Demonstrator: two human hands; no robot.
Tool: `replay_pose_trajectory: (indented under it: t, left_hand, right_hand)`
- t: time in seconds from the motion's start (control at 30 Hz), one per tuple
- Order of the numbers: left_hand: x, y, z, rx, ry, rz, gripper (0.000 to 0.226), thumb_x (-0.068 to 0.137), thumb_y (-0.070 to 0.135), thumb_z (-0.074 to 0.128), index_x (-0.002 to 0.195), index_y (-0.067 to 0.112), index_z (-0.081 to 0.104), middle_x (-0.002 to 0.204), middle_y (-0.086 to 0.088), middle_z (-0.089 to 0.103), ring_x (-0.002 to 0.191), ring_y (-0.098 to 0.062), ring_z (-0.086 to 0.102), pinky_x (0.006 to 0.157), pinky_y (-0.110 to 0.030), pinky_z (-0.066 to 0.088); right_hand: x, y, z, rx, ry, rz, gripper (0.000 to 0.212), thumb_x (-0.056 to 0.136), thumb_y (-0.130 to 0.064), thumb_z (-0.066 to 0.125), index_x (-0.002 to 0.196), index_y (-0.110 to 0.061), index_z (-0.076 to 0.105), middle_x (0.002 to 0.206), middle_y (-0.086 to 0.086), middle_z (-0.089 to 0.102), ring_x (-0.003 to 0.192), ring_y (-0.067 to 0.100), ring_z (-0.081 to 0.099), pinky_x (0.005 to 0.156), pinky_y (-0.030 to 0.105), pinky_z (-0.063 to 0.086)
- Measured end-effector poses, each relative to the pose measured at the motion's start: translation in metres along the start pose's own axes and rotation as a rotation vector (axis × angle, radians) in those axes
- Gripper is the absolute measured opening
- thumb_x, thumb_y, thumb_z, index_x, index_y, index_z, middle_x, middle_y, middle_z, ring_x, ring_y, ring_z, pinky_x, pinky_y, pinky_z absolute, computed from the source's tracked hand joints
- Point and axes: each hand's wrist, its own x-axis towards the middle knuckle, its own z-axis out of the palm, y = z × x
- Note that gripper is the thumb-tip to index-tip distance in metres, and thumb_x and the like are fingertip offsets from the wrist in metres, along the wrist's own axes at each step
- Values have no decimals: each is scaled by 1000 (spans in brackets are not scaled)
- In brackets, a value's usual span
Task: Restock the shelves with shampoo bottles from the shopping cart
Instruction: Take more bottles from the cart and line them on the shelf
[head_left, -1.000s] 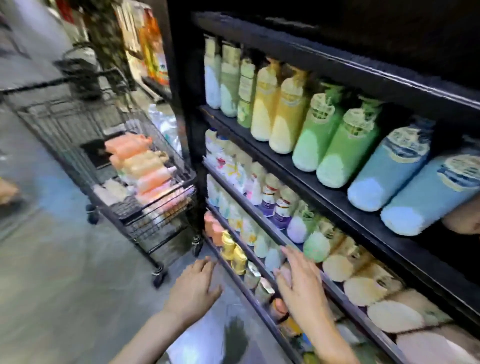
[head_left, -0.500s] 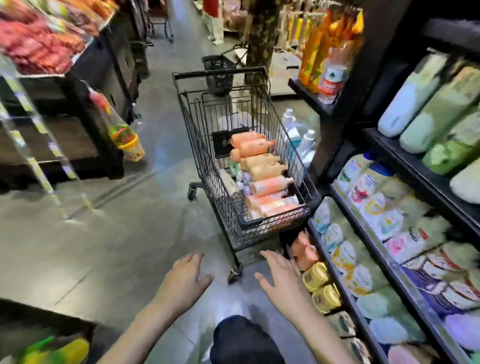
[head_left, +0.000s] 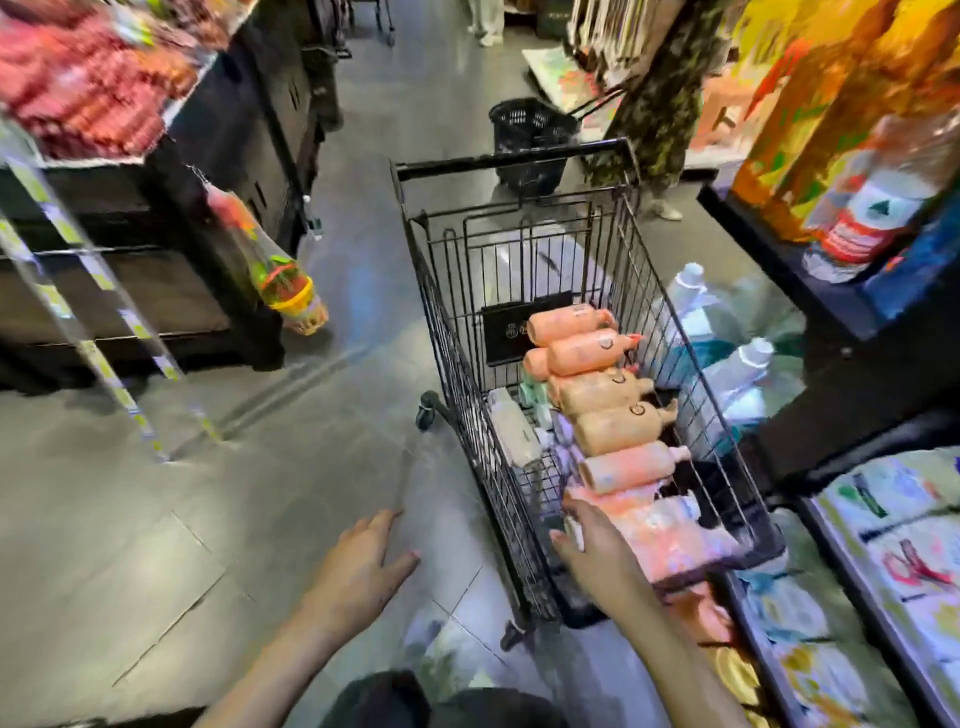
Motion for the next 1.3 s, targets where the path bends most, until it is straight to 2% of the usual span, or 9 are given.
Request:
replay_pose_trajectory:
  t: [0.33,0.5,0.6,0.73,0.9,1.0,1.13,1.23,1.3]
  left_hand:
    - [179,-31,-78,-117,-145,43,52,95,29,53,142,15,37,145,-2,43,130,-15,43,101,-21,32]
    - [280,-24,-134,-98,-83,130,47,94,38,51,138,24,40,139,5,48,103,-6,49,85,-21,35]
    - [329,1,-157,-1,5,247,46,94,38,50,138,25,40,139,5,46,114,-11,49,86,-21,33]
    - [380,56,-168,153,98,524,48,95,43,45,139,25,38,142,5,43,128,-16,42,100,-30,36]
    - [437,91,-142,280,37,697,53,94,35,52,141,14,40,144,-3,43,133,-21,41,107,-33,35]
    - [459,89,-126,343,11,707,50,86,32,60,129,8,54,130,-10,58,117,-28,57,93,-41,49]
    - [471,75,-111,373,59,722,46,83,35,65,122,12,59,123,-5,63,108,-23,63,84,-36,53]
    - [472,73,-106,407,92,728,44,85,40,52,122,17,59,122,1,63,108,-18,62,83,-32,53]
    - [471,74,-103,419,94,726,47,83,41,51,122,16,59,121,0,64,108,-18,62,83,-32,53]
  right_hand:
    - [166,-28,34,-3,-114,264,35,94,-28,53,126,-13,52,125,5,61,119,24,56,86,26,40]
    - [256,-17,59,-139,-241,352,24,94,-30,49,114,-17,48,114,9,62,108,26,59,84,32,44]
    - [305,-17,66,-122,-256,432,29,96,-28,46,123,-23,37,106,5,47,100,18,51,79,26,36]
    - [355,-6,84,-16,-230,540,59,89,-37,41,139,-4,38,126,12,51,125,36,49,102,41,42]
    - [411,18,109,-125,-236,541,63,96,-35,48,145,-5,22,140,20,41,122,34,47,92,37,44]
    - [433,35,134,-165,-229,571,65,96,-34,47,147,-11,15,140,20,41,117,35,51,91,38,47]
    - [453,74,170,58,-122,746,44,91,-47,40,122,-18,51,124,10,60,101,24,58,90,35,50]
    - [463,71,168,129,-65,783,31,85,-33,58,108,-12,59,109,10,65,86,19,63,62,17,48]
    - [459,53,155,19,-46,761,37,77,-27,68,107,-10,56,99,7,64,81,22,64,54,23,46]
